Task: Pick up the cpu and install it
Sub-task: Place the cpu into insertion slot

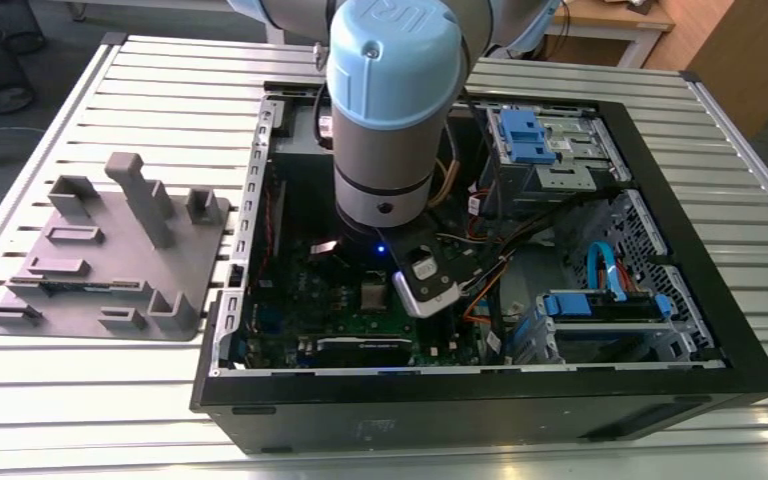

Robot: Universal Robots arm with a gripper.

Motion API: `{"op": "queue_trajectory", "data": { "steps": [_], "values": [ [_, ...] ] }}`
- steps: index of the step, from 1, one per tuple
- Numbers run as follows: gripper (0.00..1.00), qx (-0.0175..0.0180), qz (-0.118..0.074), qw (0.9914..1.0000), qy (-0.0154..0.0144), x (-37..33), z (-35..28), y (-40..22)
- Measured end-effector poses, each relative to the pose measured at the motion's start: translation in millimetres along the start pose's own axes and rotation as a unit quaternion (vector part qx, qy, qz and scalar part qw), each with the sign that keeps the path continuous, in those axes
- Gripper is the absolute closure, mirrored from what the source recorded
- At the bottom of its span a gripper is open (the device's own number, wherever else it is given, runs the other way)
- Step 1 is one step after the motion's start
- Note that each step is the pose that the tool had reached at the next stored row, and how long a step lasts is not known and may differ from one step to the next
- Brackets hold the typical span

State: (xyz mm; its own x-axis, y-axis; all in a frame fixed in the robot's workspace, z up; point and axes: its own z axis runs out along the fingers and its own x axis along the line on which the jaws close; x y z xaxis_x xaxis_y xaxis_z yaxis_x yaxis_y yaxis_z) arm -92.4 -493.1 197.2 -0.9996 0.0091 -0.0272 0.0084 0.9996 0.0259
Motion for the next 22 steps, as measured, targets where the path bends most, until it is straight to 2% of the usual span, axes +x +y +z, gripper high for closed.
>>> {"op": "queue_trajectory", "data": {
  "steps": [11,17,22],
  "values": [
    [0.60,-0.0004,0.000,1.00000,0.0000,-0.2,0.1,0.0],
    [0.60,-0.0002,0.000,1.00000,0.0000,0.4,4.1,-0.2],
    [0.60,-0.0002,0.000,1.00000,0.0000,-0.3,4.5,-0.1]
  ]
}}
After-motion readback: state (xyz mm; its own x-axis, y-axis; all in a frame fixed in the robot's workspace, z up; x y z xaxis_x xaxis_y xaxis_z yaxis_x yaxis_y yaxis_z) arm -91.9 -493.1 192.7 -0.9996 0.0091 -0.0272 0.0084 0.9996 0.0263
